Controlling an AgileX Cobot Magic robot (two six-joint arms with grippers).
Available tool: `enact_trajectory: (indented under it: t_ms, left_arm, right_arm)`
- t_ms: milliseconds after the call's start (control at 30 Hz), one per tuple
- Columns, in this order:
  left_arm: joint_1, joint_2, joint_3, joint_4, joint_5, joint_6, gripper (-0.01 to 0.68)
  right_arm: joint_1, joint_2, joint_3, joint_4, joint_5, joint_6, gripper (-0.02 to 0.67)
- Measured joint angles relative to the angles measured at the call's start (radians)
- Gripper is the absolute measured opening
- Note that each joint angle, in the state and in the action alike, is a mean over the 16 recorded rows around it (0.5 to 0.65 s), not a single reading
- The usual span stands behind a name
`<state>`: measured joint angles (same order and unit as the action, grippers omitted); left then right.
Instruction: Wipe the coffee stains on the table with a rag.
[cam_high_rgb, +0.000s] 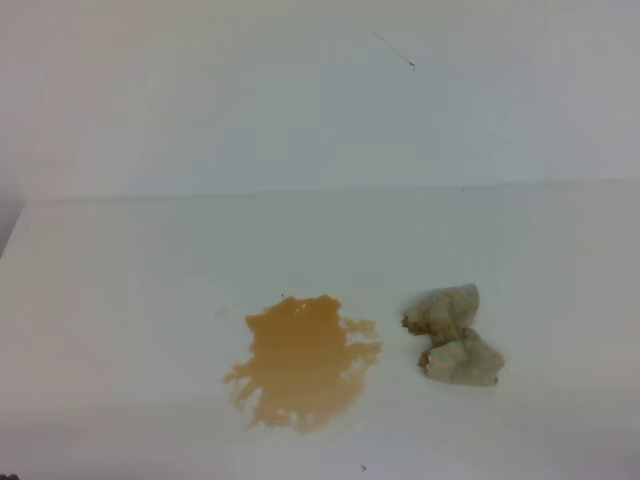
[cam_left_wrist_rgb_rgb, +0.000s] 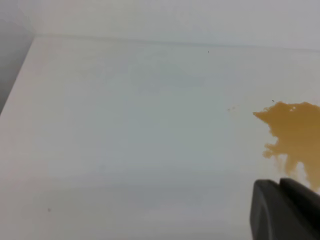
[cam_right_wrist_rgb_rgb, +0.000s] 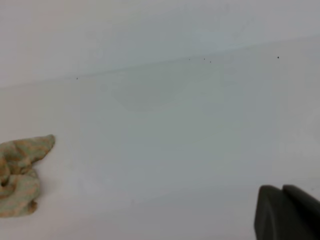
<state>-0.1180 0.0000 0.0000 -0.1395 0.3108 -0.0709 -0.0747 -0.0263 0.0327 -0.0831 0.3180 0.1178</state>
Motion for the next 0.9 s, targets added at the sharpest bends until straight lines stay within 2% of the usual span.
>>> enact_trajectory:
  t_ms: [900]
  left_arm:
    - [0.000, 0.000, 0.000, 0.000, 0.000, 0.000, -0.003]
  right_arm:
    - [0.000, 0.000, 0.000, -0.001, 0.000, -0.006, -0.003]
